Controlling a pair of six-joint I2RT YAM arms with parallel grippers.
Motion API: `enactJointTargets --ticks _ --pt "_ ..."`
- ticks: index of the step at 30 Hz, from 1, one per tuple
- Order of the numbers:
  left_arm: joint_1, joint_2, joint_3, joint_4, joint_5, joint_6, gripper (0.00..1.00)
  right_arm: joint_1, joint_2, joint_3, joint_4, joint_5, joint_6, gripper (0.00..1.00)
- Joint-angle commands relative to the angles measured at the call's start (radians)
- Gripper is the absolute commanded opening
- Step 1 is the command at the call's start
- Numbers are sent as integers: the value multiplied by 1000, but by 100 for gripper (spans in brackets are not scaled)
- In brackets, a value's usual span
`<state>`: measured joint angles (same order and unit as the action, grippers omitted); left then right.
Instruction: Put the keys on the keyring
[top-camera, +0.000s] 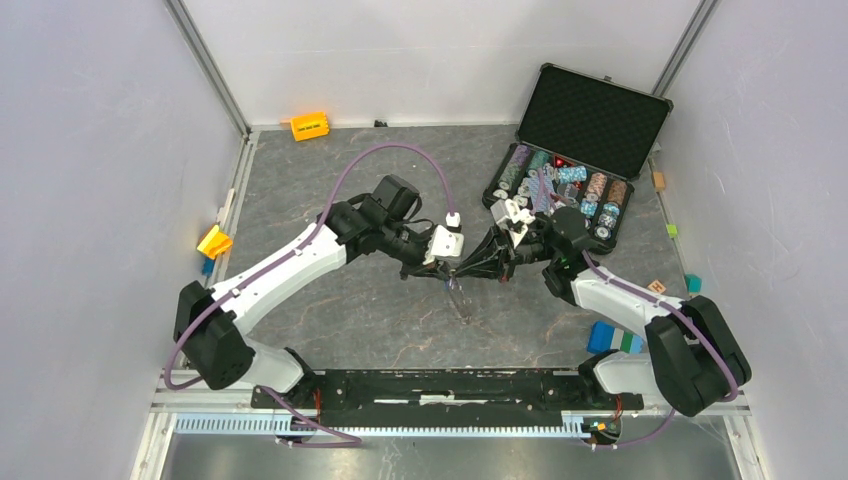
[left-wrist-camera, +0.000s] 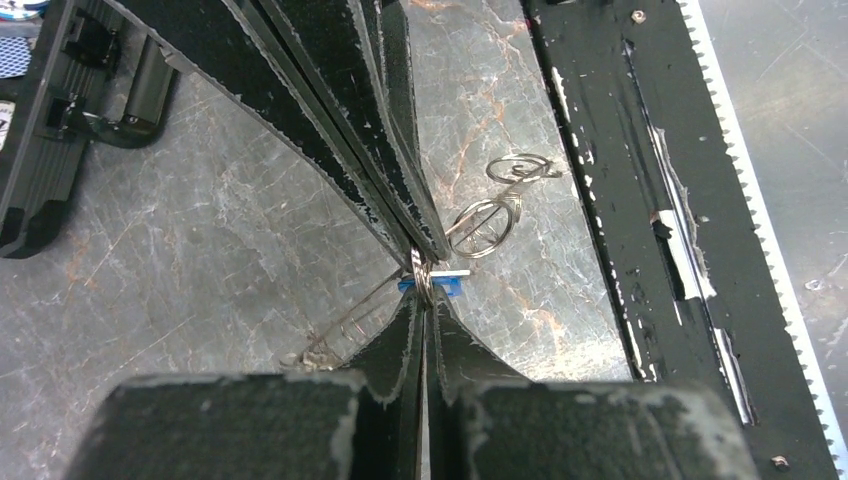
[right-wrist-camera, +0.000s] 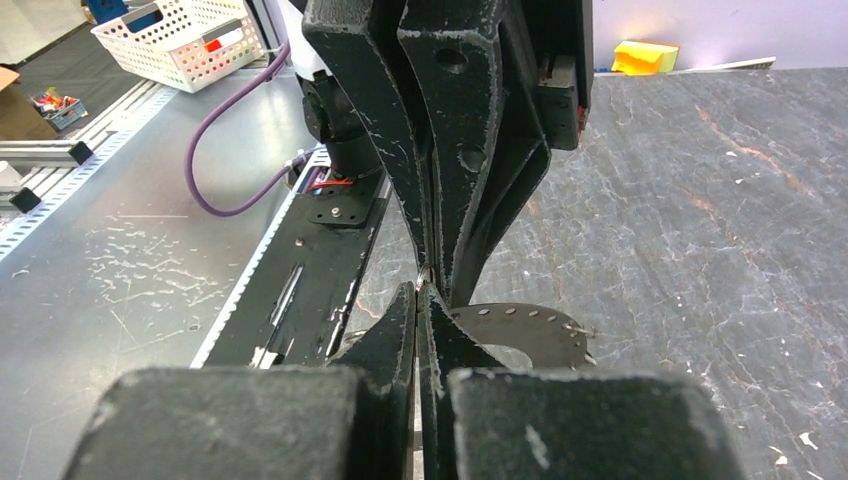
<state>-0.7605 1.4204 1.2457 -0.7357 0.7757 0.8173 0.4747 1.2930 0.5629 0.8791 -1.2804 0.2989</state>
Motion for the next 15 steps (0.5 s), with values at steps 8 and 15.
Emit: enactJointTargets --ticks 8,15 --pt "0 66 55 58 46 10 15 7 -13 -15 193 -7 96 0" --pt "1 30 49 49 -22 20 33 7 -9 -15 184 -9 85 0"
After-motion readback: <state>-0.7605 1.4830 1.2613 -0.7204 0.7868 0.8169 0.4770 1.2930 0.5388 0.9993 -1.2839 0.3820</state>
